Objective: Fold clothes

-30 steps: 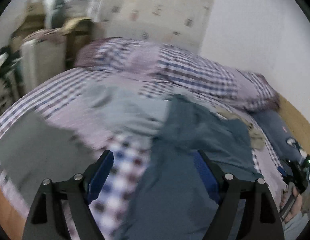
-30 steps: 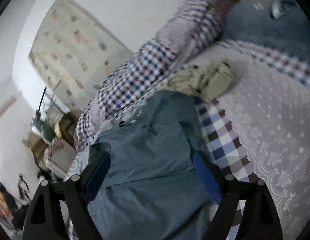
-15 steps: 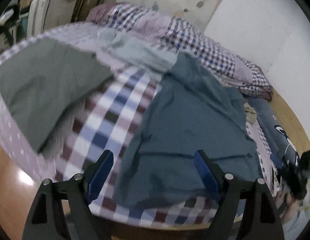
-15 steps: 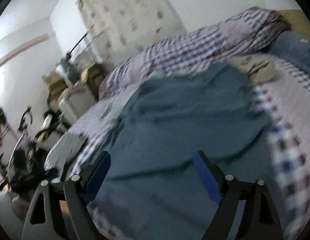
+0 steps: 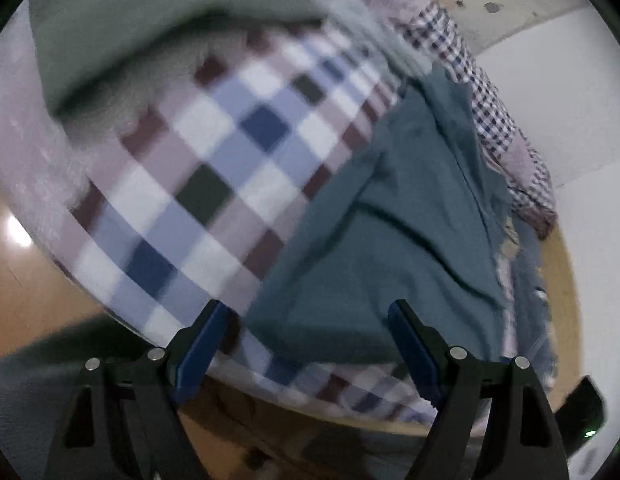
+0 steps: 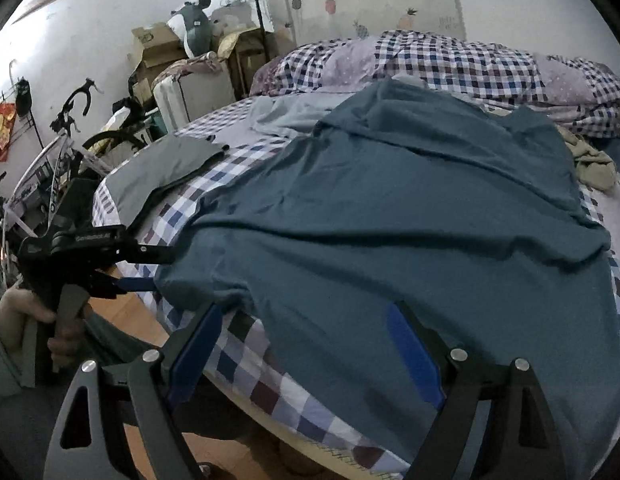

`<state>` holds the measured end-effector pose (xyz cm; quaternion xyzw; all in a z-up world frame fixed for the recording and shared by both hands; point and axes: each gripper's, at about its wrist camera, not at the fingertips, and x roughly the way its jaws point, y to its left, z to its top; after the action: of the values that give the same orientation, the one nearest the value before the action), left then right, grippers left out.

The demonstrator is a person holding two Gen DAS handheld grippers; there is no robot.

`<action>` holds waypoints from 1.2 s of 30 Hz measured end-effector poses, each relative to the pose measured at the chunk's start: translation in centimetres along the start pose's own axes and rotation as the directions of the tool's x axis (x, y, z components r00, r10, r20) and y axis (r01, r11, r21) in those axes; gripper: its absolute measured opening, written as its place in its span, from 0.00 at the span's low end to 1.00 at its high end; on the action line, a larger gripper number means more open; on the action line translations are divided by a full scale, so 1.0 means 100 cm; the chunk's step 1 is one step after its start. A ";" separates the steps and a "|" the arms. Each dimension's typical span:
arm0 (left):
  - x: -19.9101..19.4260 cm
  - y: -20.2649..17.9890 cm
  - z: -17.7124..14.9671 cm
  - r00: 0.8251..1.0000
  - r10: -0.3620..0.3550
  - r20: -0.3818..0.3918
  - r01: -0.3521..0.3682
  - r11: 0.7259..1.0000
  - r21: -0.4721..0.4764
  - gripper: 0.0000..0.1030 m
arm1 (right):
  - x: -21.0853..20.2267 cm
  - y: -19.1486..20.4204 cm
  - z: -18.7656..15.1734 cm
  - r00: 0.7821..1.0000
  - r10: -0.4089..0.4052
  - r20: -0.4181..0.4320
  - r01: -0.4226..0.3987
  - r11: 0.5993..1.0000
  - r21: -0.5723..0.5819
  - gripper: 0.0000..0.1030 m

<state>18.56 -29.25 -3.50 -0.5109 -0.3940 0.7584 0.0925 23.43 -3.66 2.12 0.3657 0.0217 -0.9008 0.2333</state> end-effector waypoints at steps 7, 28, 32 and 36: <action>-0.003 -0.021 -0.002 0.972 -0.234 -0.036 0.236 0.970 0.057 0.83 | 0.020 0.041 -0.009 0.997 -0.066 -0.045 0.056 0.980 -0.189 0.86; -0.043 0.024 0.009 0.938 -0.281 0.203 0.308 0.944 -0.118 0.83 | 0.105 0.163 -0.037 0.984 -0.163 0.078 0.176 0.757 -0.630 0.84; -0.040 0.028 0.011 0.939 -0.279 0.200 0.307 0.943 -0.125 0.83 | 0.116 0.165 -0.034 0.991 -0.119 0.060 0.130 0.776 -0.617 0.82; -0.036 0.029 0.011 0.945 -0.259 0.199 0.287 0.950 -0.127 0.83 | 0.128 0.158 -0.023 0.998 -0.069 -0.012 0.050 0.824 -0.565 0.28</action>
<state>20.01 -33.69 -2.76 -0.3865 -0.5252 0.7484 0.1210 23.82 -22.39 -6.08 0.2940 0.3016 -0.8551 0.3024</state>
